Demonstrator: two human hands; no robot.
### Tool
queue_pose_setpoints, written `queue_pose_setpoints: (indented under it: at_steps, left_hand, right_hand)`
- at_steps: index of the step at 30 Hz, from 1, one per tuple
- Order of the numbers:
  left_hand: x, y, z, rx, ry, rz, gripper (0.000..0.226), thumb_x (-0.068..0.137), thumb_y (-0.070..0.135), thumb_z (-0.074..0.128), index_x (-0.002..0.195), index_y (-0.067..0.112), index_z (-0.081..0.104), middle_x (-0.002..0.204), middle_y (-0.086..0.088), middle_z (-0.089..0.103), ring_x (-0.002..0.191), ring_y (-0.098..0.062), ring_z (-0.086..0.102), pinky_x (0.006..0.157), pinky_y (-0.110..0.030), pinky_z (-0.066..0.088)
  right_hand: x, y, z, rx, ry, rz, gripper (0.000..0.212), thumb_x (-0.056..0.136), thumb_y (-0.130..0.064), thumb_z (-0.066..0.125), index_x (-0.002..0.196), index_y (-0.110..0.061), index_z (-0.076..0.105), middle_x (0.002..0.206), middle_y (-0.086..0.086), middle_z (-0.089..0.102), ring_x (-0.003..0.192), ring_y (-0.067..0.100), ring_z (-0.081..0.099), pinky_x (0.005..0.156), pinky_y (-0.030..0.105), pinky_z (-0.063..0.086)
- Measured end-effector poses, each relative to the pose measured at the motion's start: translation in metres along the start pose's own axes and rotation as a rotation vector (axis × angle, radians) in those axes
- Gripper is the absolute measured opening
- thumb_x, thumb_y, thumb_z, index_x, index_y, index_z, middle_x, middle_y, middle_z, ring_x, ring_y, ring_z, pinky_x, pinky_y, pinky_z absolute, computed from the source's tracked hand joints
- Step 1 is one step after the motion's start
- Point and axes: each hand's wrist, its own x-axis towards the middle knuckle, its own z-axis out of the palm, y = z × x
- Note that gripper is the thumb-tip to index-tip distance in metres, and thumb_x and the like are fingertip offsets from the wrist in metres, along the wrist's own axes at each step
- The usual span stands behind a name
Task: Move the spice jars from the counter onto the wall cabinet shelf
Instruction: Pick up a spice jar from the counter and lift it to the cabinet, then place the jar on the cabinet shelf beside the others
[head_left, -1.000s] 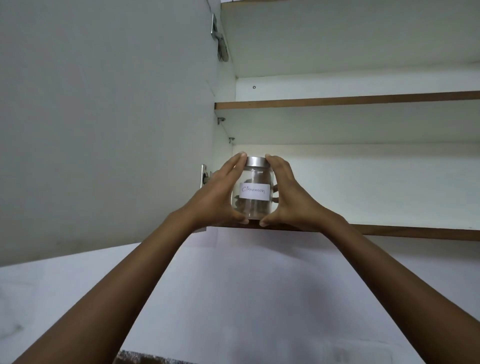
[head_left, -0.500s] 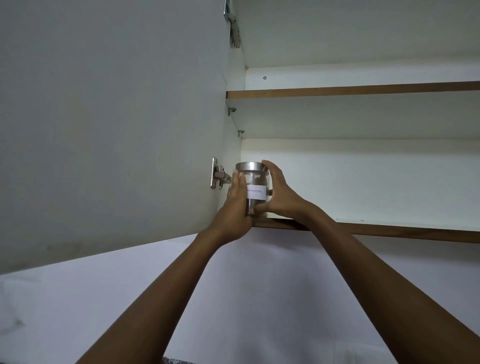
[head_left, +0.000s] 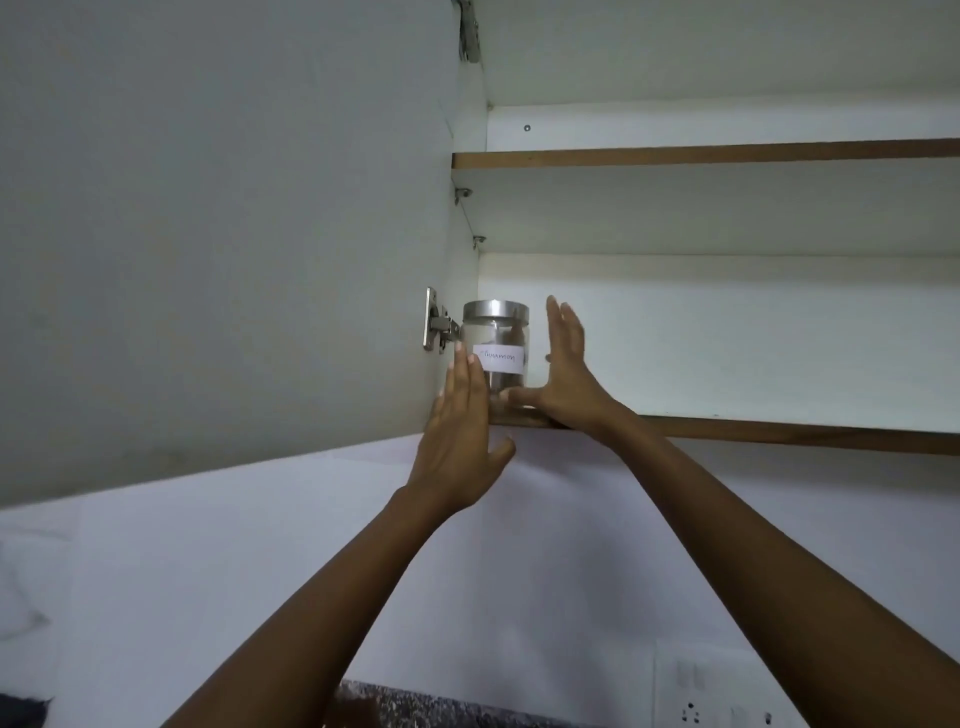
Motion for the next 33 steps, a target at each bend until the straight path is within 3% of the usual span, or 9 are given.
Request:
queue_pose_setpoints:
  at_steps: [2, 4, 7, 10, 15, 22, 26, 31, 33]
  left_hand:
    - [-0.017, 0.007, -0.004, 0.001, 0.039, 0.032, 0.085, 0.090, 0.021, 0.053, 0.148, 0.014, -0.009, 0.157, -0.002, -0.018, 0.144, -0.016, -0.013, 0.117, -0.033, 0.007]
    - [-0.042, 0.022, -0.010, -0.012, 0.129, 0.064, 0.071, 0.090, 0.018, 0.050, 0.150, 0.018, 0.012, 0.158, 0.000, 0.007, 0.145, -0.015, 0.004, 0.113, -0.035, 0.024]
    - [-0.085, 0.052, -0.022, -0.057, 0.261, 0.104, 0.050, 0.087, 0.019, 0.046, 0.138, 0.019, 0.044, 0.140, 0.003, 0.048, 0.129, -0.010, 0.038, 0.095, -0.022, 0.040]
    - [-0.134, 0.088, -0.028, -0.096, 0.220, 0.158, 0.043, 0.087, 0.021, 0.043, 0.130, 0.017, 0.052, 0.128, 0.004, 0.056, 0.120, -0.008, 0.045, 0.097, -0.016, 0.035]
    - [-0.232, 0.140, -0.020, -0.237, 0.063, 0.139, 0.039, 0.090, 0.025, 0.045, 0.129, 0.024, 0.052, 0.131, 0.011, 0.053, 0.126, -0.002, 0.042, 0.106, -0.018, 0.032]
    - [-0.364, 0.202, 0.013, -0.403, -0.235, -0.062, 0.032, 0.090, 0.027, 0.046, 0.121, 0.028, 0.056, 0.124, 0.016, 0.056, 0.124, 0.000, 0.044, 0.103, -0.017, 0.033]
    - [-0.440, 0.230, 0.024, -0.469, -0.418, -0.161, 0.032, 0.088, 0.026, 0.046, 0.117, 0.026, 0.060, 0.117, 0.014, 0.059, 0.115, 0.003, 0.049, 0.098, -0.013, 0.036]
    - [-0.504, 0.250, 0.039, -0.464, -0.609, -0.241, 0.034, 0.083, 0.026, 0.045, 0.112, 0.032, 0.060, 0.112, 0.026, 0.054, 0.107, 0.007, 0.049, 0.093, -0.011, 0.038]
    - [-0.522, 0.257, 0.042, -0.449, -0.705, -0.259, 0.038, 0.080, 0.027, 0.041, 0.112, 0.027, 0.063, 0.113, 0.021, 0.056, 0.107, 0.004, 0.048, 0.094, -0.016, 0.038]
  right_hand:
    - [-0.026, -0.007, -0.009, -0.034, 0.108, -0.019, 0.095, 0.074, -0.019, 0.075, 0.147, -0.020, 0.014, 0.152, 0.004, 0.009, 0.135, 0.021, 0.027, 0.105, 0.031, 0.035]
    - [-0.060, -0.015, -0.021, -0.038, 0.184, -0.049, 0.055, 0.078, -0.012, 0.069, 0.129, -0.016, 0.049, 0.131, 0.002, 0.042, 0.113, 0.017, 0.050, 0.085, 0.020, 0.043]
    - [-0.117, -0.025, -0.035, 0.005, 0.184, -0.067, 0.018, 0.078, -0.003, 0.067, 0.095, -0.010, 0.068, 0.099, 0.000, 0.062, 0.091, 0.013, 0.058, 0.075, 0.010, 0.040]
    - [-0.178, -0.035, -0.047, 0.012, 0.144, -0.055, 0.012, 0.079, -0.011, 0.069, 0.090, -0.014, 0.070, 0.095, -0.004, 0.066, 0.093, 0.009, 0.057, 0.079, 0.009, 0.040]
    - [-0.288, -0.044, -0.067, 0.090, 0.057, 0.036, 0.013, 0.080, -0.025, 0.063, 0.089, -0.019, 0.070, 0.095, -0.010, 0.067, 0.096, 0.002, 0.056, 0.085, 0.012, 0.040]
    - [-0.428, -0.038, -0.087, 0.155, -0.079, 0.212, 0.012, 0.082, -0.022, 0.062, 0.091, -0.018, 0.069, 0.092, -0.008, 0.066, 0.094, 0.004, 0.058, 0.087, 0.023, 0.044]
    - [-0.525, -0.031, -0.084, 0.188, -0.193, 0.440, 0.013, 0.084, -0.011, 0.065, 0.095, -0.016, 0.069, 0.097, -0.007, 0.065, 0.099, 0.008, 0.057, 0.088, 0.029, 0.048]
    - [-0.614, -0.023, -0.072, 0.176, -0.321, 0.592, 0.016, 0.084, -0.013, 0.064, 0.095, -0.024, 0.066, 0.097, -0.017, 0.061, 0.100, -0.001, 0.054, 0.092, 0.023, 0.040]
    - [-0.642, -0.019, -0.064, 0.172, -0.388, 0.631, 0.017, 0.082, -0.013, 0.066, 0.095, -0.023, 0.067, 0.099, -0.014, 0.062, 0.100, 0.000, 0.055, 0.092, 0.021, 0.038]
